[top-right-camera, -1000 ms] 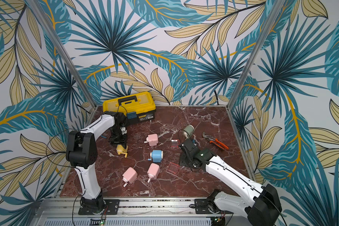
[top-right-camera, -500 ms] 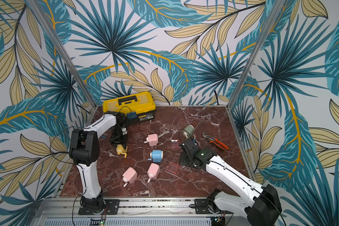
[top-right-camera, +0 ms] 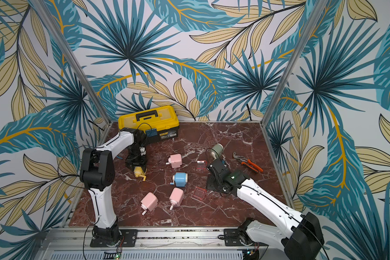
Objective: Put the tray back into the pencil sharpener
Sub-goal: Adjust the pencil sharpener at the center of the board, then pick up the pencil sharpener from the center of the board.
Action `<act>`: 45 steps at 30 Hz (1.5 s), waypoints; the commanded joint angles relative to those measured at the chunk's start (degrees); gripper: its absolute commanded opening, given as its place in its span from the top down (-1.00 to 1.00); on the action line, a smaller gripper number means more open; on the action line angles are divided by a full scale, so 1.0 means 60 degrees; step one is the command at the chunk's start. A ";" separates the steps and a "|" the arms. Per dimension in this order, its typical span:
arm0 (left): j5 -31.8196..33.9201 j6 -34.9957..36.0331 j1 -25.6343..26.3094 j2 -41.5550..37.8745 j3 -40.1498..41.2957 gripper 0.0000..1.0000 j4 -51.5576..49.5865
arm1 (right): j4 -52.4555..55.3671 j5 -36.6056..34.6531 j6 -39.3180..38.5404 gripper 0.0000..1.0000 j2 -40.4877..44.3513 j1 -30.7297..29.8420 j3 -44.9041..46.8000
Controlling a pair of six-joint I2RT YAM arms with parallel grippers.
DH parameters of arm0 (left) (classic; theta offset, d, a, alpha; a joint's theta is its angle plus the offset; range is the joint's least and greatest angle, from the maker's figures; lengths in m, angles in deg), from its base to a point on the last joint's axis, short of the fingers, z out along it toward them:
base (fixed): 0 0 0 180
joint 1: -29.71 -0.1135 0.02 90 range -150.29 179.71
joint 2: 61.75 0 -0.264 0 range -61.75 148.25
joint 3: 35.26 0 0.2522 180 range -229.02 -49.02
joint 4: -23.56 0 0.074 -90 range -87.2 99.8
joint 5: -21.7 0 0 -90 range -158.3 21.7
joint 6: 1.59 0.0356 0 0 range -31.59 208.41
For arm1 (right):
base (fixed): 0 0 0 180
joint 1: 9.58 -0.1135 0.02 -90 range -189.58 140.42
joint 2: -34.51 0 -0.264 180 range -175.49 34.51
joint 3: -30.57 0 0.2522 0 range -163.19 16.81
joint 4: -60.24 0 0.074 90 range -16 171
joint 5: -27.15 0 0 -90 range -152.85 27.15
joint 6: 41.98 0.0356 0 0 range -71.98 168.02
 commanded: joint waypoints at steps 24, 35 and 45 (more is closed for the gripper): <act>0.0485 0.0055 0.1774 -0.5139 0.0995 -0.47 0.2818 | -0.0598 0.0676 0.0247 -0.21 -0.0667 -0.0057 0.0268; 0.0481 -0.1406 0.4363 -0.8318 0.5513 -0.42 0.7738 | -0.1914 0.0820 0.1186 -0.08 -0.1607 -0.0513 0.0749; 0.1349 -0.1583 0.5781 -0.9765 0.7761 -0.37 0.9946 | -0.2599 0.0630 0.2014 0.12 -0.2214 -0.0825 0.1250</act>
